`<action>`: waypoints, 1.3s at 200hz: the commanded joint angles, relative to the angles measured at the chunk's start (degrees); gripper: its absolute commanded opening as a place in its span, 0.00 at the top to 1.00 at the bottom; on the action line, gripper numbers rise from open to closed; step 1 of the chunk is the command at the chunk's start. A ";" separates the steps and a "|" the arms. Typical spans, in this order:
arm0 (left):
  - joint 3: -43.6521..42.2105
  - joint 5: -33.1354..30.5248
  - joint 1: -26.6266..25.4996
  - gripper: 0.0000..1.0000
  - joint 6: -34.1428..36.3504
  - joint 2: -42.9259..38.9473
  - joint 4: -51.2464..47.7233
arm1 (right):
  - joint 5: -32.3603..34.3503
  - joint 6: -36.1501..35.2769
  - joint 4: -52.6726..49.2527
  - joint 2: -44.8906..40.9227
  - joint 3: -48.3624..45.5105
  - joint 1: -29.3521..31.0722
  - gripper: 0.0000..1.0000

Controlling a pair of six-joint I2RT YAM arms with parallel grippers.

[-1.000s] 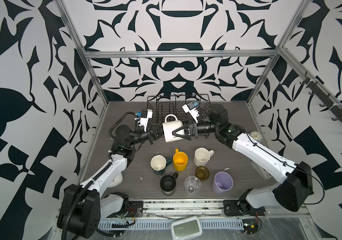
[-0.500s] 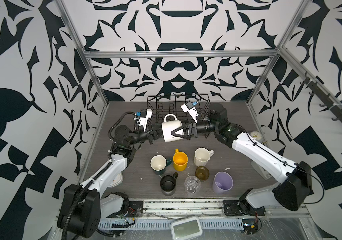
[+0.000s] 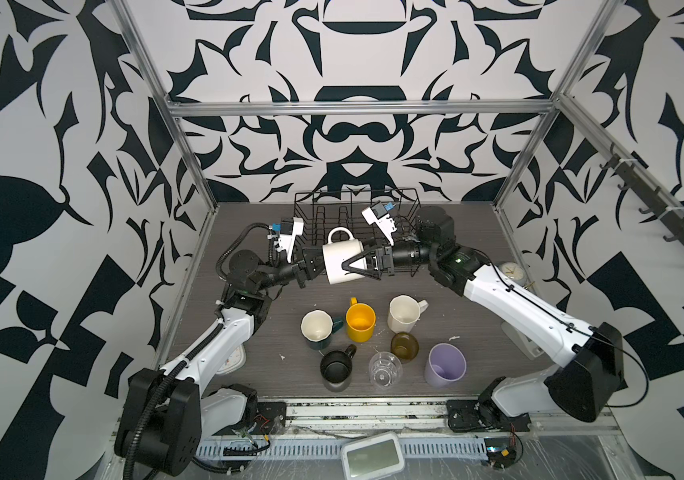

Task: Load the cups into the dish rack
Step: 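Close the right gripper on the mug base while the left gripper holds it, then open the left gripper and carry the white mug over the rack with the right gripper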

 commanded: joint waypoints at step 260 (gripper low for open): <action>2.06 -21.96 0.69 0.01 18.30 -12.15 -23.36 | 18.35 -2.93 -14.87 -9.17 6.83 -0.65 1.00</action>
